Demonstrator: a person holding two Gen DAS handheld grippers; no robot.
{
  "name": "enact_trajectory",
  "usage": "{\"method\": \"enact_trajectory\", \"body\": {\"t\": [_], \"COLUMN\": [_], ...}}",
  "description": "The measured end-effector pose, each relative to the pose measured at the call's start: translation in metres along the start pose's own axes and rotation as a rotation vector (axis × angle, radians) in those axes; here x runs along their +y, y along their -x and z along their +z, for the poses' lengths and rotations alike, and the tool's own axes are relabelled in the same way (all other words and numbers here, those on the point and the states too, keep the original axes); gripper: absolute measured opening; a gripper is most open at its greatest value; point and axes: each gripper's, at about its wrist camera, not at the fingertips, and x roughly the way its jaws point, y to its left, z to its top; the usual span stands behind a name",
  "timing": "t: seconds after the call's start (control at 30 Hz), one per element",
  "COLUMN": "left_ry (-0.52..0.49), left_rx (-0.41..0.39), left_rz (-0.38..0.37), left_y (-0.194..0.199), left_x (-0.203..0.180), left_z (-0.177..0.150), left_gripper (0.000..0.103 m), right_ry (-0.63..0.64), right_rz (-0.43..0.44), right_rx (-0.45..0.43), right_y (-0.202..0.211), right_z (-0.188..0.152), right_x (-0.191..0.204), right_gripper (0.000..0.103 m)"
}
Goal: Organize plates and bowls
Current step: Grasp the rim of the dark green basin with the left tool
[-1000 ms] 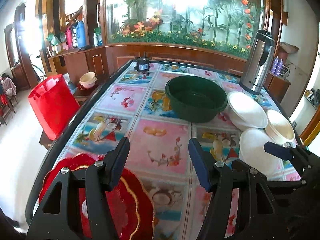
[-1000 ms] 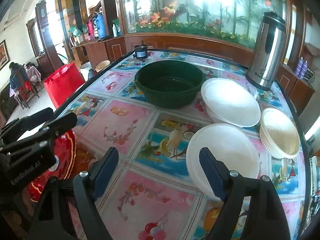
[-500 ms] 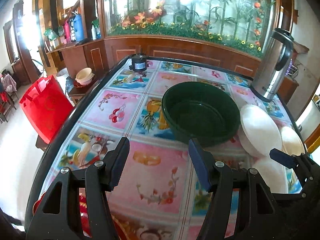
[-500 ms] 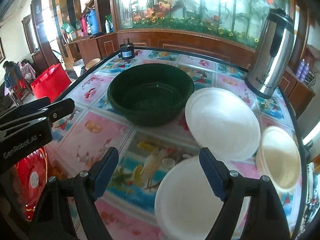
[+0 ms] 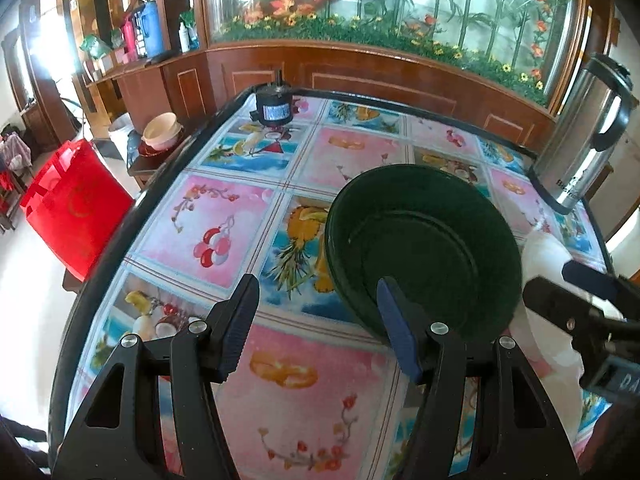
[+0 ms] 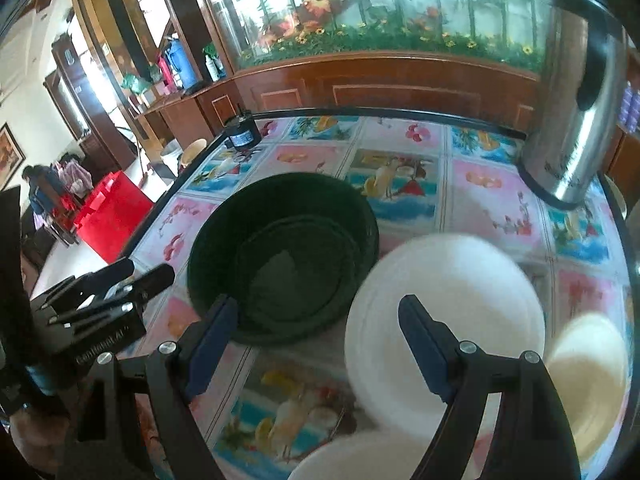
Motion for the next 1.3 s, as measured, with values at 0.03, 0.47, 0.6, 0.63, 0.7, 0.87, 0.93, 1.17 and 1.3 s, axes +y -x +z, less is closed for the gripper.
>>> {"method": "enact_trajectory", "body": {"t": [0.03, 0.47, 0.6, 0.63, 0.7, 0.87, 0.93, 1.17, 1.3], "left_ry": [-0.001, -0.015, -0.019, -0.018, -0.023, -0.029, -0.027, -0.031, -0.033], "left_rx": [0.01, 0.048, 0.055, 0.058, 0.066, 0.071, 0.074, 0.083, 0.085], "left_rz": [-0.002, -0.005, 0.0, 0.0, 0.0, 0.005, 0.006, 0.009, 0.01], "left_y": [-0.004, -0.032, -0.039, -0.04, -0.044, -0.048, -0.05, -0.054, -0.056], "left_x": [-0.001, -0.008, -0.011, -0.011, -0.012, -0.013, -0.012, -0.014, -0.014], "left_z": [0.001, 0.015, 0.017, 0.017, 0.017, 0.017, 0.017, 0.017, 0.017], "left_gripper": [0.062, 0.062, 0.062, 0.062, 0.062, 0.062, 0.062, 0.062, 0.062], "right_ry": [0.005, 0.035, 0.067, 0.074, 0.08, 0.095, 0.1, 0.096, 0.1], "right_rz": [-0.001, -0.053, -0.056, -0.055, -0.052, -0.047, -0.035, -0.025, -0.033], "right_rx": [0.012, 0.091, 0.105, 0.11, 0.118, 0.126, 0.126, 0.136, 0.14], "right_y": [-0.005, -0.052, -0.06, -0.062, -0.066, -0.072, -0.073, -0.078, -0.079], "right_z": [0.004, 0.034, 0.038, 0.038, 0.039, 0.04, 0.04, 0.041, 0.04], "right_x": [-0.001, -0.017, -0.013, -0.011, -0.01, -0.007, -0.005, -0.004, -0.004], "right_gripper": [0.083, 0.083, 0.083, 0.083, 0.083, 0.083, 0.082, 0.081, 0.075]}}
